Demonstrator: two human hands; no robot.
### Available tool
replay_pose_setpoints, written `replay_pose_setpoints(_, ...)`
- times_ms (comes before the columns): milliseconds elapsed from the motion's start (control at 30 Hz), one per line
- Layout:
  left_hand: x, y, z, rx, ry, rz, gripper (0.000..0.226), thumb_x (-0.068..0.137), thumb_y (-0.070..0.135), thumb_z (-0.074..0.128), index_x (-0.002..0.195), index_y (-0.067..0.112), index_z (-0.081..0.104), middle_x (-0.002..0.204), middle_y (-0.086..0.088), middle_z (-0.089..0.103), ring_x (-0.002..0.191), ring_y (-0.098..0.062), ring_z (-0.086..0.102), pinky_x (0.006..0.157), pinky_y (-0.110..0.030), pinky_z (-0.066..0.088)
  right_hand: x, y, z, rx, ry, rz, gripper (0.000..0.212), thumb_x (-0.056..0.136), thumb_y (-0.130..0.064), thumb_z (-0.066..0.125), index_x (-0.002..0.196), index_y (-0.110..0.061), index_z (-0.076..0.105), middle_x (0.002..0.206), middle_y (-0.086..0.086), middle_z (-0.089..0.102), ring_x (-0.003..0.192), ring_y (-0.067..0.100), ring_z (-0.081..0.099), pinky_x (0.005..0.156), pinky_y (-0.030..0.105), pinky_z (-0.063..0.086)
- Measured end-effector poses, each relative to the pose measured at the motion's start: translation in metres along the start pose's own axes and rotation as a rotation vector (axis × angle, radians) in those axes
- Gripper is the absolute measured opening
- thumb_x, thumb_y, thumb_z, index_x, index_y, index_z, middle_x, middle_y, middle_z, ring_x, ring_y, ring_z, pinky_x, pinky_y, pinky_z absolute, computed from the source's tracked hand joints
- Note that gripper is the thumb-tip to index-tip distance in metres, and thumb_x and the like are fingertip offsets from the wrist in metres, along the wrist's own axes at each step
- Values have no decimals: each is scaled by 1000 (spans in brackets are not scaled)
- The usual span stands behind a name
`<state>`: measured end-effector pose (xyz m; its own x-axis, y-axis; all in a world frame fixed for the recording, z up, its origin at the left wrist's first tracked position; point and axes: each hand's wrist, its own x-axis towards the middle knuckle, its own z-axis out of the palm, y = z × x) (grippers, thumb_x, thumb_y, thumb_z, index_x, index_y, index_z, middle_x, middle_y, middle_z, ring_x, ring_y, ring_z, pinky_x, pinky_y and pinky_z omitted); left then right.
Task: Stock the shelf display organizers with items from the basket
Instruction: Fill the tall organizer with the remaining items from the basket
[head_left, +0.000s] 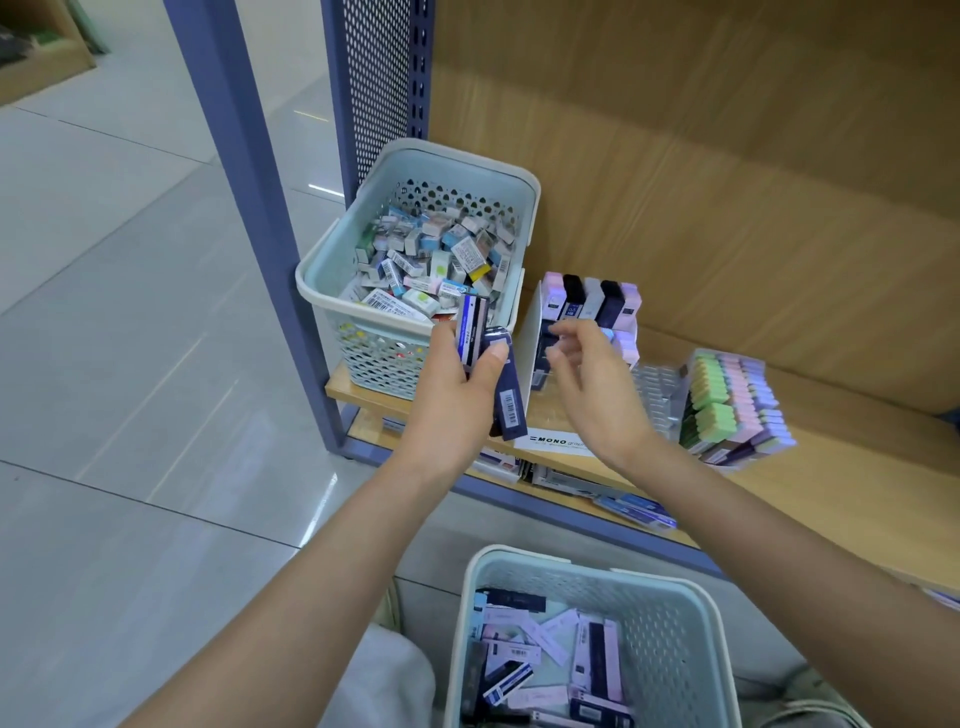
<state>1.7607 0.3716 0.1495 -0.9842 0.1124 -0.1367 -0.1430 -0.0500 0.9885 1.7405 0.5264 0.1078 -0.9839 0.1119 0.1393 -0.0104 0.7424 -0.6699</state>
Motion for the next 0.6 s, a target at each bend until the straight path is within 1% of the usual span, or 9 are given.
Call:
replay_pose_setpoints(67, -2, 1, 1, -4, 8, -1, 13, 98, 19, 45, 111, 20, 43, 89, 7, 54, 63, 7, 54, 47, -6, 42, -22, -15, -11, 243, -99, -11, 24, 96, -23, 48, 120, -25, 45, 101, -12, 55, 91, 8, 58, 84, 26, 48)
replay_pose_setpoints(167, -6, -1, 6, 28, -1, 6, 15, 95, 21, 52, 110, 19, 48, 92, 5, 61, 69, 5, 59, 57, -9, 47, -48, -31, -27, 345, -250, -22, 40, 89, -22, 61, 123, -31, 40, 109, -9, 56, 89, 4, 61, 80, 19, 51)
replay_pose_setpoints(233, -9, -1, 13, 62, -22, 2, 19, 93, 21, 57, 109, 12, 52, 95, -5, 66, 80, -9, 66, 69, -25, 56, -55, -37, -33, 329, -254, -21, 50, 85, -18, 67, 124, -29, 37, 105, -6, 56, 80, 4, 60, 74, 17, 51)
replay_pose_setpoints(267, -12, 0, 16, 75, -37, 1, 21, 91, 20, 59, 109, 11, 54, 94, -7, 67, 83, -16, 66, 72, -32, 57, -56, -38, -35, 305, -231, -32, 53, 83, -16, 69, 124, -28, 37, 100, -5, 57, 75, 5, 59, 71, 18, 51)
replay_pose_setpoints(300, -14, 1, 19, 75, -51, 11, 20, 90, 19, 61, 108, 11, 56, 91, -5, 67, 82, -14, 66, 70, -30, 56, -56, -40, -36, 281, -206, -50, 54, 82, -16, 70, 124, -28, 37, 94, -5, 58, 71, 6, 59, 68, 18, 51)
replay_pose_setpoints(367, -16, 4, 22, 61, -84, 35, 16, 89, 17, 62, 104, 13, 58, 80, 5, 64, 68, 3, 62, 59, -14, 50, -57, -40, -41, 249, -178, -78, 51, 83, -15, 70, 121, -31, 39, 84, -5, 58, 66, 6, 58, 66, 19, 50)
replay_pose_setpoints(400, -17, 6, 22, 49, -105, 31, 15, 89, 16, 62, 103, 13, 59, 78, 7, 64, 63, 6, 60, 55, -11, 47, -58, -40, -43, 249, -174, -78, 49, 83, -16, 69, 118, -32, 40, 83, -4, 60, 65, 7, 60, 67, 22, 52)
replay_pose_setpoints(500, -17, 10, 23, 36, -173, 6, 13, 93, 16, 56, 106, 17, 59, 84, 4, 66, 61, 6, 61, 52, -10, 46, -58, -35, -51, 318, -188, -36, 38, 88, -17, 63, 118, -29, 43, 90, 2, 65, 75, 17, 67, 73, 36, 56)
replay_pose_setpoints(600, -18, 13, 24, 39, -180, 1, 14, 97, 15, 48, 95, 27, 56, 82, 10, 63, 57, 12, 57, 48, -5, 41, -51, -27, -57, 441, -127, 15, 20, 96, -15, 49, 113, -25, 44, 93, -2, 69, 84, 16, 69, 72, 38, 58)
